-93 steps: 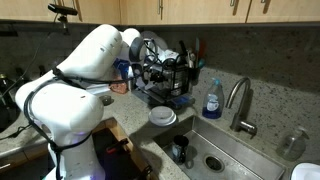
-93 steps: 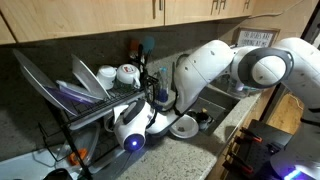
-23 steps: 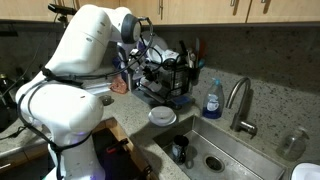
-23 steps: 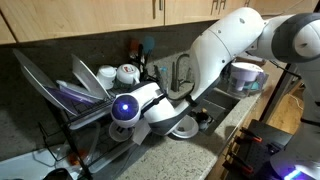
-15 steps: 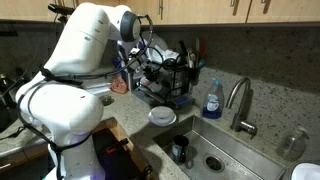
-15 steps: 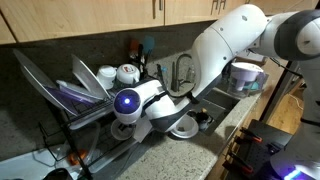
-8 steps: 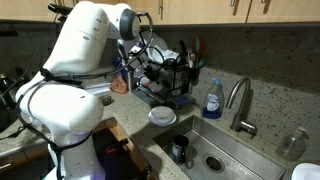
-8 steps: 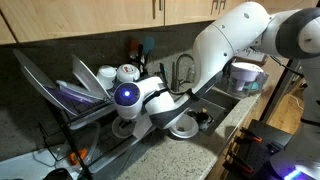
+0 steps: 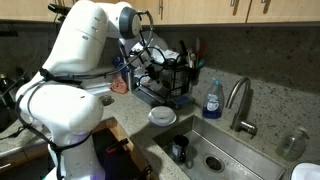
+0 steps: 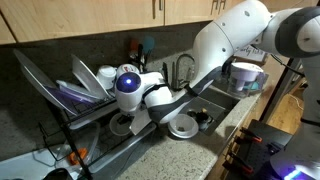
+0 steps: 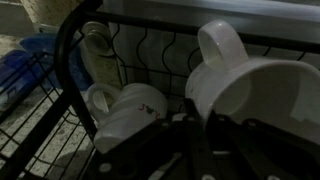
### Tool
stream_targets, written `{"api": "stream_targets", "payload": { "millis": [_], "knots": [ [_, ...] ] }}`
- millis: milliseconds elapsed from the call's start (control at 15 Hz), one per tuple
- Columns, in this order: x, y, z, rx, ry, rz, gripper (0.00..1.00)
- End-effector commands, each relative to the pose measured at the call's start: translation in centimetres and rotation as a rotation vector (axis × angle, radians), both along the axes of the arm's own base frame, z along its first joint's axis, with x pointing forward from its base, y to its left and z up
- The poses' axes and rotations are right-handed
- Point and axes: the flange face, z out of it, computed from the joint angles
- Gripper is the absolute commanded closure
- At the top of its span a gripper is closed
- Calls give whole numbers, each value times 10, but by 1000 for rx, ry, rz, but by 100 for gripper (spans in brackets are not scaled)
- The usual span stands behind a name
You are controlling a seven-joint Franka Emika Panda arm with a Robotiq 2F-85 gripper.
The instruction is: Put the white cup upright on the bottom rack, then remove the lid from the bottom rack
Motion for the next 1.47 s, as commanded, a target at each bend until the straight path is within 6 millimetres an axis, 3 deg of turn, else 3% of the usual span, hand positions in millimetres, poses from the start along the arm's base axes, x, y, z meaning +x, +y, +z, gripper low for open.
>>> {"api": "stream_targets", "payload": {
  "millis": [0,1400],
  "knots": [
    [23,-27,-24,24,49,-16,97],
    [29,-26,-46,49,110,-46,97]
  ]
}}
